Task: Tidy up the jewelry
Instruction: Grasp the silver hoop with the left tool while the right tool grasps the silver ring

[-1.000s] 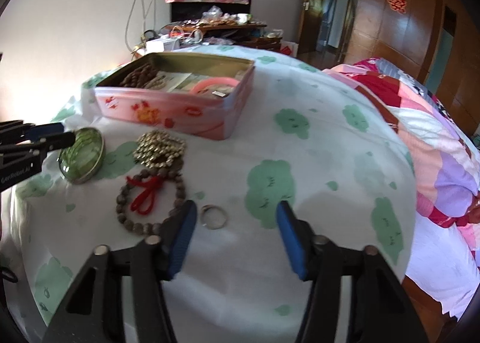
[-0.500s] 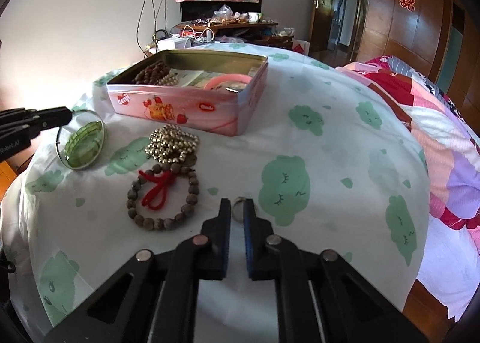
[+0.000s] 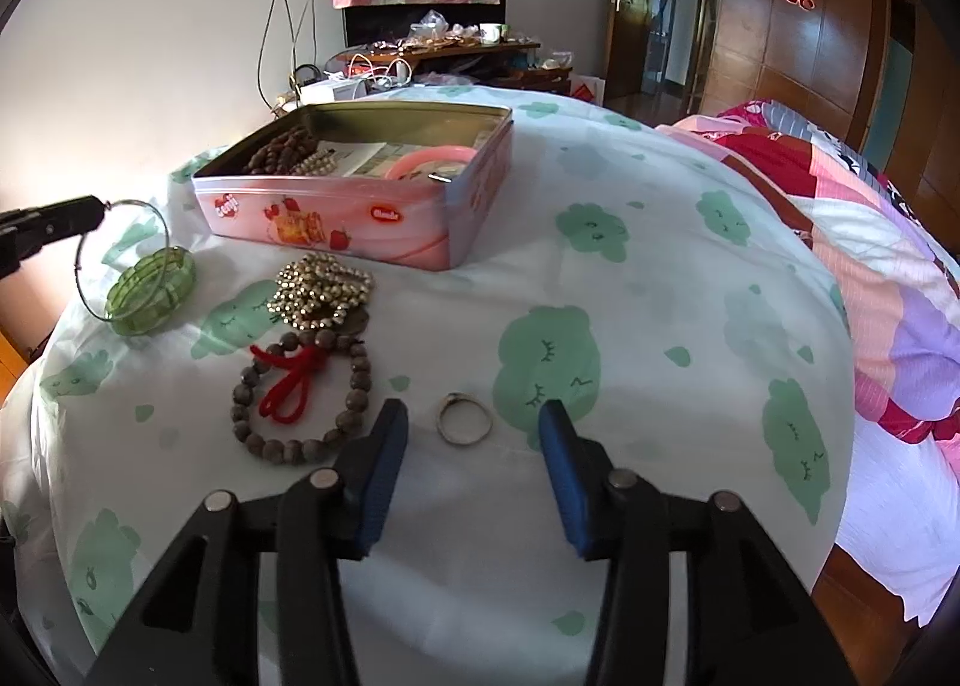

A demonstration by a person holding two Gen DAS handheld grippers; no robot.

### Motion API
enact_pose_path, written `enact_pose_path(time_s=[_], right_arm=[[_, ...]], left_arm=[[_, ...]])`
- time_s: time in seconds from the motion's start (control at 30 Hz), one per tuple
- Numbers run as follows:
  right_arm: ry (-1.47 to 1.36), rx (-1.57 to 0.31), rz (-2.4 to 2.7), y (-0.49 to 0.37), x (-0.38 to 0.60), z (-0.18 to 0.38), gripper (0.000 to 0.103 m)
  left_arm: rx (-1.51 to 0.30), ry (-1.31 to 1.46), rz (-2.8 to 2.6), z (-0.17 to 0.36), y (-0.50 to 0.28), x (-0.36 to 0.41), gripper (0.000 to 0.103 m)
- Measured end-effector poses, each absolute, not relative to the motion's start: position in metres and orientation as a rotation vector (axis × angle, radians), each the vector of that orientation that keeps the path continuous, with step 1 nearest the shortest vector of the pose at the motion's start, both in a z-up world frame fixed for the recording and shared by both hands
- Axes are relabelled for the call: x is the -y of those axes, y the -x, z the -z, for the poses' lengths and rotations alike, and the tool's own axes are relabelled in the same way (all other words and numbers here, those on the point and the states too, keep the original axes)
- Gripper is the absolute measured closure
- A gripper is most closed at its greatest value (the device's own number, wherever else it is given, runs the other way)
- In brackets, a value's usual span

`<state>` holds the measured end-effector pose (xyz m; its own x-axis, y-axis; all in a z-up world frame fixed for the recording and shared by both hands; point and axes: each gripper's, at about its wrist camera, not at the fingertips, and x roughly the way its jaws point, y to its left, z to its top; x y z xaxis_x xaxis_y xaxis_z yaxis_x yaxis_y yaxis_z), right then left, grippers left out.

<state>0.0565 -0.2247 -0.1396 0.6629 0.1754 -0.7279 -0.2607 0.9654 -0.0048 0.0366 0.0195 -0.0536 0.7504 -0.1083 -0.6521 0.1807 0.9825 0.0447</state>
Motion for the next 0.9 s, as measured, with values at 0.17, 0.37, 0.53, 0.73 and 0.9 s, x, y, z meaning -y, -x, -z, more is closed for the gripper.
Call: enact_pose_path(time_s=[0.17,0.37,0.53,0.73,0.9], right_arm=[[0.109,-0.814,-0.248,-0.058,0.225,0.143,0.055],[0.122,-0.808,-0.27,-0.059,0.223,0.142,0.081],[0.123,-0.804,-0.27,-0.057,0.222,0.141,0.081],[0.148,-0.76,-0.256,-0.052,0.22,0.128,0.081],[0.161,-0.716,-0.25,-0.049,0.219,0.114,0.081]], left_arm=[[-0.704,-0.115,0.146,0.056,-0.038,-0.021,0.099],[-0.705,-0.102,0.144,0.057,-0.038,-0.023,0.099],[-0.701,-0.103,0.142,0.055,-0.038,-0.023,0.099],[-0.693,-0.1,0.145,0.05,-0.037,-0.023,0.099],[-0.676,-0.099,0.157,0.041,-0.035,-0.019,0.099]])
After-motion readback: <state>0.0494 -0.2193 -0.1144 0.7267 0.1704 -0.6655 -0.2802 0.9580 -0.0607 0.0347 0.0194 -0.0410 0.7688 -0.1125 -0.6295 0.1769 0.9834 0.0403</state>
